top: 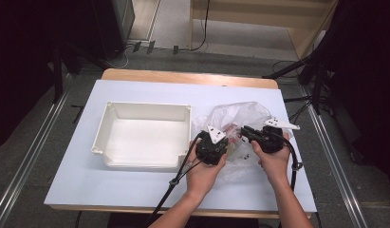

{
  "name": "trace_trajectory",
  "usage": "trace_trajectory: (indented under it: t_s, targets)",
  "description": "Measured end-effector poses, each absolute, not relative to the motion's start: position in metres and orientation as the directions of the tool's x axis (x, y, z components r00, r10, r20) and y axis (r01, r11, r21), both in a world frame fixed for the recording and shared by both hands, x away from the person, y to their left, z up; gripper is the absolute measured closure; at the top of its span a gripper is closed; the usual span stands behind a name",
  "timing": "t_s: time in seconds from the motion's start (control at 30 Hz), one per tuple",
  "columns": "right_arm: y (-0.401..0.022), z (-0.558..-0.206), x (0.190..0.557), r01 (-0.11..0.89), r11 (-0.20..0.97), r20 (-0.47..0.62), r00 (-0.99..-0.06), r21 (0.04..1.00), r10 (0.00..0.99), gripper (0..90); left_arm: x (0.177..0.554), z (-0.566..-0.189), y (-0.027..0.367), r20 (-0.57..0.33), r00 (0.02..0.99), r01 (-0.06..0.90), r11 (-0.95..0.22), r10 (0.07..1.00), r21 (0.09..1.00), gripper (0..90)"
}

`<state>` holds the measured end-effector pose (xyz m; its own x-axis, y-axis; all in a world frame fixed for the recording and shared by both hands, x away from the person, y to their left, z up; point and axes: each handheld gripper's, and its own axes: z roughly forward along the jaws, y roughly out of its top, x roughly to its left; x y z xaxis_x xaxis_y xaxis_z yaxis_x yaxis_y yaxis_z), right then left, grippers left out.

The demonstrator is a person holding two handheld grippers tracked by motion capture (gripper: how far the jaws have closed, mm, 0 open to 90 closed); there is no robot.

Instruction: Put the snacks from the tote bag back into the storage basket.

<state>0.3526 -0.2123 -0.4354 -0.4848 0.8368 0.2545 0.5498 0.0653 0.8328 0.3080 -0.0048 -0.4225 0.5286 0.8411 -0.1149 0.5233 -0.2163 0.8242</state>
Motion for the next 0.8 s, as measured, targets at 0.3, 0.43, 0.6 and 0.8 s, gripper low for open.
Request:
trace_trajectory:
  t_s: [0.3, 0.43, 0.6, 0.8]
  targets:
    - [-0.212, -0.429, 0.347, 0.503, 0.047, 0.264, -0.530, 0.863, 0.806, 90.0, 0.320, -0.424, -0.010, -0.176, 0.533, 0.584, -0.209, 0.828, 0.784, 66.1]
    - [-0.215, -0.420, 0.340, 0.452, 0.033, 0.242, -0.537, 0.891, 0.808, 90.0, 0.323, -0.424, -0.008, -0.185, 0.535, 0.587, -0.205, 0.824, 0.783, 90.0]
    - [-0.219, -0.406, 0.335, 0.371, -0.001, 0.198, -0.495, 0.929, 0.846, 61.5, 0.325, -0.416, -0.002, -0.183, 0.517, 0.569, -0.177, 0.836, 0.803, 90.0]
    - [-0.223, -0.396, 0.353, 0.393, 0.046, 0.159, -0.472, 0.918, 0.867, 27.4, 0.325, -0.406, 0.003, -0.152, 0.513, 0.545, -0.184, 0.845, 0.818, 90.0]
